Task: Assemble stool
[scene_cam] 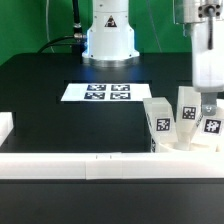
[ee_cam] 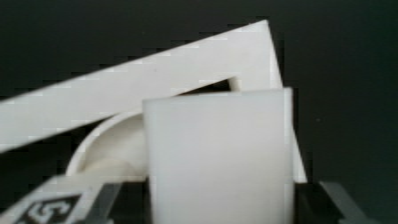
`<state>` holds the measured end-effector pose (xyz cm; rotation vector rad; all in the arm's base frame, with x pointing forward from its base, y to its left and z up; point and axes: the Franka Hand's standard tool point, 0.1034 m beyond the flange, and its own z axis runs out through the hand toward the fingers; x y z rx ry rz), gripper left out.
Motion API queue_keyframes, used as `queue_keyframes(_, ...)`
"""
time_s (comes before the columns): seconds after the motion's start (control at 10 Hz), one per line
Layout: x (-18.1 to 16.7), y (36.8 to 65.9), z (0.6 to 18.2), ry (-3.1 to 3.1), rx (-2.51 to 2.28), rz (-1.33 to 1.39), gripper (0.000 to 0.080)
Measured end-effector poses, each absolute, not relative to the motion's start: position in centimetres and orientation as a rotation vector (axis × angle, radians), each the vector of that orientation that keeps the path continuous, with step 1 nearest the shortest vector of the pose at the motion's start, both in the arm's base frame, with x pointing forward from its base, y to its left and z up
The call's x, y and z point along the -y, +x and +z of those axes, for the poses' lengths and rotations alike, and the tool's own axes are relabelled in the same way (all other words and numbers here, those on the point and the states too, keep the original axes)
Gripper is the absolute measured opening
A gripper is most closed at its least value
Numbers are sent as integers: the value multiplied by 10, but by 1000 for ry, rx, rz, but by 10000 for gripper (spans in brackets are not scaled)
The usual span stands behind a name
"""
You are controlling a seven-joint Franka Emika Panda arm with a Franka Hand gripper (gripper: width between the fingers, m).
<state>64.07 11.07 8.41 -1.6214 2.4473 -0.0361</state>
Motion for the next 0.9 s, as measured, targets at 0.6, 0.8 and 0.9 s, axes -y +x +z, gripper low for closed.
queue_keyframes(0.6,-113,638,83,-1126,-2534,-56,340)
queue_keyframes(0.8,-113,640,91,-1169,-2512,-50,525)
queue_keyframes(0.9,-114,642,104,-1228,-2465,-58,612)
